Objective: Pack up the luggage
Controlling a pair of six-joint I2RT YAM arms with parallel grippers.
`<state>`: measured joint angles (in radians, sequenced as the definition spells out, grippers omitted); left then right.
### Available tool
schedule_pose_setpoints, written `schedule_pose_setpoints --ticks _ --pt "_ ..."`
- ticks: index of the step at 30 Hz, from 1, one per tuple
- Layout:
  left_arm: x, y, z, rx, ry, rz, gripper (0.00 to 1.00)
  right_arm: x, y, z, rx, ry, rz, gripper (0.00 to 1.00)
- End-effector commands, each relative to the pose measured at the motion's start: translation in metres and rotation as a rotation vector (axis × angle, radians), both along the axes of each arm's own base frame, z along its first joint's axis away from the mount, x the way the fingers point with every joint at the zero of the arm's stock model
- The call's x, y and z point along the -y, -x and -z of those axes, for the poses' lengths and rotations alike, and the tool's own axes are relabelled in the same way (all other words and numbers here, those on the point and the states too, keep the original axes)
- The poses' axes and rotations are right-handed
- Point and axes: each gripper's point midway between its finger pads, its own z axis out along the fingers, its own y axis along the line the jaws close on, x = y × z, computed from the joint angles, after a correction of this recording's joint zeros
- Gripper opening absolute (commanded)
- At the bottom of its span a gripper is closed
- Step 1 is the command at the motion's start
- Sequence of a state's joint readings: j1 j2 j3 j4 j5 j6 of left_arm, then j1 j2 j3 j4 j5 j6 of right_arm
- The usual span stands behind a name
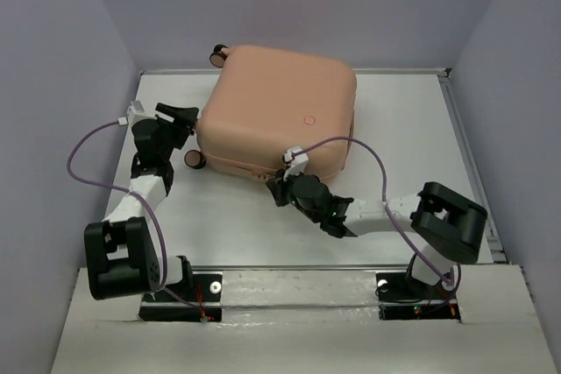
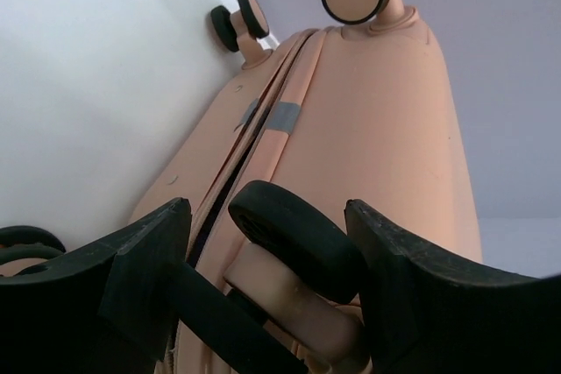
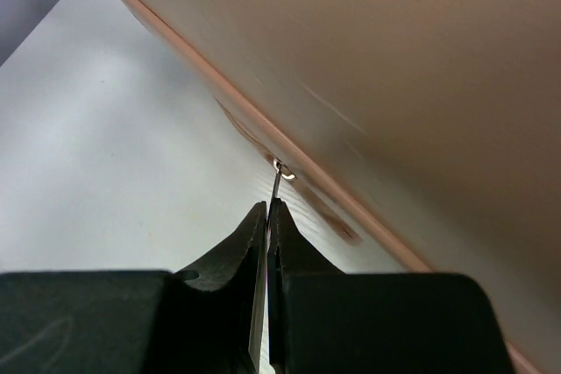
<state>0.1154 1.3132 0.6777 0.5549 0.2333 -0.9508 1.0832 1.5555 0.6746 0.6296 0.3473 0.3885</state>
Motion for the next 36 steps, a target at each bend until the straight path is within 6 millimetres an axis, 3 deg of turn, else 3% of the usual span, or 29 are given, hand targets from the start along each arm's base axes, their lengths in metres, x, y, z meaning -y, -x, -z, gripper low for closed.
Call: schedule_pose_setpoints --ticks 1,3,4,6,7,11,12,15,17,18,19,22,24,25,26,27,28,29,32,33,36 --pt "0.075 0.035 -0.047 0.161 -0.036 0.306 0.06 -0.095 0.045 -0.035 0.016 -0.133 -0.303 0.07" --pt "0.075 0.049 -0.055 0.170 -0.060 0.310 0.06 -0.116 0.046 -0.040 -0.005 -0.157 -0.347 0.07" --pt "0.075 0.053 -0.056 0.170 -0.073 0.312 0.06 -0.125 0.046 -0.019 -0.038 -0.121 -0.364 0.07" --pt "0.087 0.070 -0.060 0.176 -0.100 0.360 0.06 -0.147 0.054 -0.003 -0.079 -0.106 -0.446 0.07" --pt "0.088 0.075 -0.059 0.174 -0.107 0.371 0.06 -0.158 0.069 0.002 -0.091 -0.097 -0.494 0.07" --pt "0.095 0.101 -0.060 0.186 -0.107 0.409 0.06 -0.188 0.083 0.012 -0.100 -0.085 -0.561 0.07" --pt "0.096 0.106 -0.051 0.160 -0.106 0.419 0.06 -0.192 0.083 0.010 -0.094 -0.093 -0.568 0.07" --pt "0.091 0.118 -0.050 0.147 -0.166 0.412 0.06 -0.202 0.092 0.008 -0.074 -0.070 -0.627 0.07" --pt "0.089 0.123 -0.053 0.144 -0.207 0.416 0.06 -0.193 0.091 0.007 -0.063 -0.051 -0.609 0.07" --pt "0.090 0.125 -0.053 0.137 -0.215 0.423 0.06 -0.171 0.094 0.003 -0.064 -0.057 -0.582 0.07" --pt "0.091 0.126 -0.054 0.144 -0.224 0.435 0.06 -0.156 0.094 0.002 -0.074 -0.057 -0.549 0.15" --pt "0.089 0.129 -0.049 0.146 -0.236 0.428 0.06 -0.090 0.098 -0.007 -0.076 -0.017 -0.448 0.67" --pt "0.090 0.132 -0.041 0.140 -0.235 0.430 0.06 -0.047 0.099 0.002 -0.106 0.071 -0.372 0.71" --pt "0.091 0.132 -0.042 0.150 -0.234 0.431 0.06 -0.021 0.104 0.016 -0.127 0.121 -0.348 0.71" --pt "0.093 0.135 -0.042 0.157 -0.228 0.439 0.06 -0.002 0.104 -0.015 -0.098 0.067 -0.311 0.63" --pt "0.094 0.137 -0.040 0.166 -0.231 0.436 0.06 0.026 0.095 -0.008 -0.125 0.101 -0.212 0.51" --pt "0.097 0.139 -0.040 0.172 -0.233 0.446 0.06 0.050 0.094 0.000 -0.144 0.115 -0.159 0.20" --pt "0.098 0.142 -0.040 0.181 -0.236 0.446 0.06 0.086 0.080 -0.011 -0.144 0.109 -0.037 0.07" --pt "0.105 0.148 -0.039 0.200 -0.256 0.448 0.06 0.146 0.062 -0.003 -0.240 0.104 0.174 0.07" --pt "0.106 0.151 -0.038 0.211 -0.266 0.451 0.06 0.176 0.053 0.001 -0.276 0.121 0.274 0.07" --pt "0.118 0.160 -0.035 0.230 -0.291 0.491 0.06 0.206 0.044 0.000 -0.302 0.107 0.403 0.07"
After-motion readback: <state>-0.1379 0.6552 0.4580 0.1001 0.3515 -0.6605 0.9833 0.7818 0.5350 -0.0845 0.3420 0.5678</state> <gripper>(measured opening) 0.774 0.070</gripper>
